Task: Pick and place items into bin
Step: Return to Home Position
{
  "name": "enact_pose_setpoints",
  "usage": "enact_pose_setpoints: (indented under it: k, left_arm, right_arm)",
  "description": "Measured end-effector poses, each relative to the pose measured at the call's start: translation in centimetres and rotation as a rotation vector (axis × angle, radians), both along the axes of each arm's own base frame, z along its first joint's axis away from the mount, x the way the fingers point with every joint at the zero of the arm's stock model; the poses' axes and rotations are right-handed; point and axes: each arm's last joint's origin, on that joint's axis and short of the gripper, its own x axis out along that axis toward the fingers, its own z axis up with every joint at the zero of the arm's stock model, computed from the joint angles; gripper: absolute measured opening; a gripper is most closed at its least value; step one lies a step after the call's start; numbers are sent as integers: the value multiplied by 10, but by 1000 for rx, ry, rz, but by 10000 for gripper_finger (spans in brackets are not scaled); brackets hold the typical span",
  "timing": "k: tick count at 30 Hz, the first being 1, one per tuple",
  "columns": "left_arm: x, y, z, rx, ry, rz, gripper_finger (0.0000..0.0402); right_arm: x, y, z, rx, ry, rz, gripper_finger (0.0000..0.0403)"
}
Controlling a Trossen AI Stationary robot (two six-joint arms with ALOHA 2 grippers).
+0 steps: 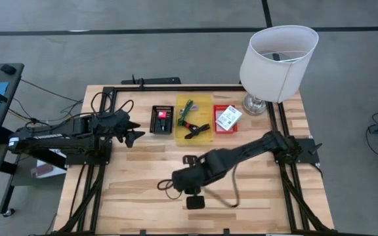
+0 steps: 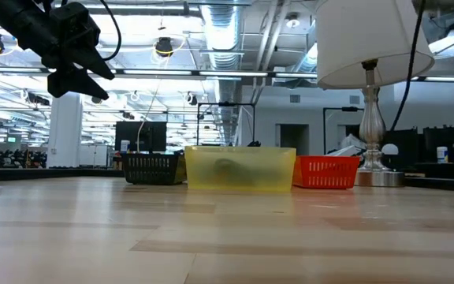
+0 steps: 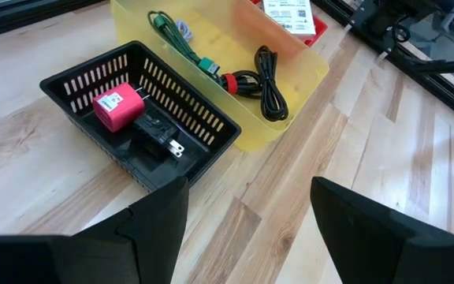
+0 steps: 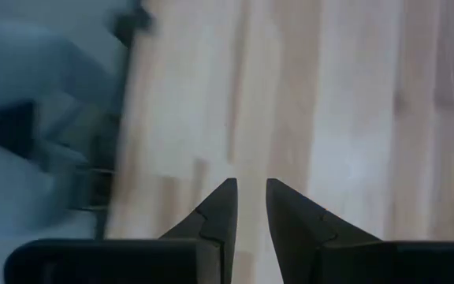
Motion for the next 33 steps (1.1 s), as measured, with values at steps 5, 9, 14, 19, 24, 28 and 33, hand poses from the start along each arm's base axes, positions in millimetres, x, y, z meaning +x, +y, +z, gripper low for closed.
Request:
enact_pose_setpoints:
  k: [5,9,14,19,24,28,33]
  left_arm:
    - [0,1,1,54,9,9,258]
    - [0,2,0,125,21,1,258]
    - [8,-7,-18,204,-164,-153,258]
    - [5,-17,-58,290,-379,-249,258]
    - [-2,-21,-73,327,-427,-260,258]
    - [-4,-24,-70,365,-462,-298,258]
    - [-5,-27,-69,409,-468,-335,258]
  right_arm:
    - [-17,-6,48,84,-166,78,66]
    - [-39,-15,88,110,-299,111,66]
    - [-66,-28,126,135,-407,122,66]
    - [-100,-46,163,174,-505,104,66]
    - [-132,-59,190,206,-587,96,66]
    - [-157,-73,202,216,-631,80,66]
    - [-187,-99,198,227,-702,19,66]
